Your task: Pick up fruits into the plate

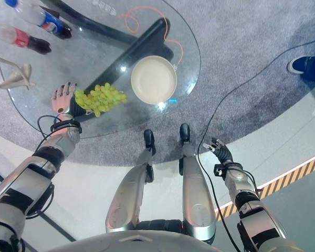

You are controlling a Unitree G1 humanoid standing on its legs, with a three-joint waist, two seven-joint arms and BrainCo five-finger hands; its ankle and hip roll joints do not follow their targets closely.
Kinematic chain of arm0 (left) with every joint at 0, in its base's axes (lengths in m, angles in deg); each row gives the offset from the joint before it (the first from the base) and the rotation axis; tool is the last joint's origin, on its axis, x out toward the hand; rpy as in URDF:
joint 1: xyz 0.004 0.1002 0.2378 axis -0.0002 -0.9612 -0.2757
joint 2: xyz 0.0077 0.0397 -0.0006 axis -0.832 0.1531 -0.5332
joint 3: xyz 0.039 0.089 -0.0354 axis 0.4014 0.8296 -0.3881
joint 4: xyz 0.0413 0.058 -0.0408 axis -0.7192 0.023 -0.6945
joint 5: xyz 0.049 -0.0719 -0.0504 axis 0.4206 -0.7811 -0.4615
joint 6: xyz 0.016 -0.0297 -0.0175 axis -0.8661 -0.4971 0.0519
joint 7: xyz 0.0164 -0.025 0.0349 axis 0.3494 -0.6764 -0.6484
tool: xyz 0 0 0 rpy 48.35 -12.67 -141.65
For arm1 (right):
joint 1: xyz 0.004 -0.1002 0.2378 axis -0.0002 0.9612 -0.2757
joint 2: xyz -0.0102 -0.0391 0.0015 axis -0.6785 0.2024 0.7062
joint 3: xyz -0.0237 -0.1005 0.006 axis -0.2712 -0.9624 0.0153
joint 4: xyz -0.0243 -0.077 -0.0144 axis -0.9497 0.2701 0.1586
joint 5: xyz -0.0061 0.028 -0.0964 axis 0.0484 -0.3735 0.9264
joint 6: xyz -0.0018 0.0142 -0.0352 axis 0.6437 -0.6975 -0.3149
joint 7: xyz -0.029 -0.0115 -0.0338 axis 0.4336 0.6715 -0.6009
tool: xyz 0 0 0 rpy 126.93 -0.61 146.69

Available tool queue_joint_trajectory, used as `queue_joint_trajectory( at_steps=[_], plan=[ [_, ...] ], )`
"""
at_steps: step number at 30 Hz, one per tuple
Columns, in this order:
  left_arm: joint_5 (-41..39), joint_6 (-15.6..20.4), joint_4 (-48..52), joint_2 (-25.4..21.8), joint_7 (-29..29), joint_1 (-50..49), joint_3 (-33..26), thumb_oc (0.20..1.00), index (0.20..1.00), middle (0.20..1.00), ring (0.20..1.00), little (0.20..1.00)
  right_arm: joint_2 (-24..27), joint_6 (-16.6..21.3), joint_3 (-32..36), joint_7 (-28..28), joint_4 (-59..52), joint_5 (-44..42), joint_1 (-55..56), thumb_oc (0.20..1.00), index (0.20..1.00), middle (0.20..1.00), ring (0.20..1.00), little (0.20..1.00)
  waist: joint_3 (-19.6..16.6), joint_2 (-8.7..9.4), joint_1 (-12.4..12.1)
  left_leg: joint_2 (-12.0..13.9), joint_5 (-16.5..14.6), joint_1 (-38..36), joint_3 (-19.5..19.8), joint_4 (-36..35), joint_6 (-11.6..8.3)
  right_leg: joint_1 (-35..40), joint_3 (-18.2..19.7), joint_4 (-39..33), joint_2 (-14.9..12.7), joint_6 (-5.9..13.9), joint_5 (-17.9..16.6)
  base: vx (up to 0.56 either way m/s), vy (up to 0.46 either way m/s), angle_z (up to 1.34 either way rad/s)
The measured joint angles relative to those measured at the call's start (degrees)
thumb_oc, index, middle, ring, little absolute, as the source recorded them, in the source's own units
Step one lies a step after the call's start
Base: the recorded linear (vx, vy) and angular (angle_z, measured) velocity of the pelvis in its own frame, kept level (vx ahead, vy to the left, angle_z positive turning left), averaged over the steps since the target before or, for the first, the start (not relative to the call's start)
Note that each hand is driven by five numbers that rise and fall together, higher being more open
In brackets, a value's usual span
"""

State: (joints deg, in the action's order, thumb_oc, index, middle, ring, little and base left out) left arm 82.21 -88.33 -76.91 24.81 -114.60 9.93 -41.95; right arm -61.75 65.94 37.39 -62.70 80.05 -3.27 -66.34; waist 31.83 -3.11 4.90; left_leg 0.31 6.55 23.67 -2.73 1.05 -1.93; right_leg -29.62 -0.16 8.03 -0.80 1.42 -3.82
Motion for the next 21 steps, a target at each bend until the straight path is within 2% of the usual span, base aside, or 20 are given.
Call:
queue_joint_trajectory(
  at_steps=[2, 6, 10, 19, 21],
  plan=[
    [3.87, -2.87, -1.18, -0.18, 0.52, 2.23, 1.91, 1.0, 1.0, 1.0, 1.0, 1.0, 0.35, 0.02, 0.11, -0.68, -0.95, -0.52, -0.05, 1.0, 1.0, 1.0, 1.0, 1.0, 0.08, 0.42, 0.21, -0.13, 0.03, 2.99, -0.07, 1.14, 0.05, -3.06, 0.63, 1.13, -0.06, -0.02, -0.02, -0.03, 0.068, -0.03],
    [5.28, -5.87, -2.2, -1.23, 1.35, 6.55, 4.14, 1.0, 1.0, 1.0, 1.0, 1.0, 0.73, 0.31, 0.13, -0.74, -2.03, -0.95, -0.8, 1.0, 1.0, 1.0, 1.0, 1.0, 0.25, 1.95, 1.05, -0.4, -0.29, 8.57, -0.22, 4.12, 0.28, -8.47, 0.99, 3.55, -0.35, -0.01, -0.01, -0.02, 0.041, -0.01],
    [5.45, -7.57, -3.09, -1.96, 2.79, 10.76, 5.47, 1.0, 1.0, 1.0, 1.0, 1.0, 0.74, 1.06, 0.14, -0.79, -2.66, -2.18, -1.25, 1.0, 1.0, 1.0, 1.0, 1.0, 0.42, 3.2, 1.81, -0.47, -0.63, 13.42, -0.15, 6.9, 0.27, -12.74, 1.16, 5.26, -0.42, -0.01, -0.01, 0.0, 0.0, 0.0],
    [6.59, -12.43, -4.92, -2.28, 5.7, 15.79, 6.21, 1.0, 1.0, 1.0, 1.0, 1.0, 0.83, 1.18, 0.1, -0.31, -6.51, -7.67, -1.67, 1.0, 1.0, 1.0, 1.0, 1.0, 0.17, 5.1, 2.93, -0.1, -3.88, 22.18, -0.01, 15.87, 0.41, -18.77, 1.41, 8.14, -0.11, 0.31, 0.23, 0.01, 0.006, -0.02],
    [6.6, -12.54, -6.81, -2.38, 5.55, 16.71, 6.21, 1.0, 1.0, 1.0, 1.0, 1.0, 0.83, 1.48, 0.11, 0.57, -6.53, -9.37, -1.66, 1.0, 1.0, 1.0, 1.0, 1.0, 0.01, 5.62, 3.21, 0.0, -4.75, 23.66, -0.02, 17.94, 0.4, -19.69, 1.47, 8.98, -0.08, 0.51, 0.37, 0.03, 0.015, -0.03]
  ],
)
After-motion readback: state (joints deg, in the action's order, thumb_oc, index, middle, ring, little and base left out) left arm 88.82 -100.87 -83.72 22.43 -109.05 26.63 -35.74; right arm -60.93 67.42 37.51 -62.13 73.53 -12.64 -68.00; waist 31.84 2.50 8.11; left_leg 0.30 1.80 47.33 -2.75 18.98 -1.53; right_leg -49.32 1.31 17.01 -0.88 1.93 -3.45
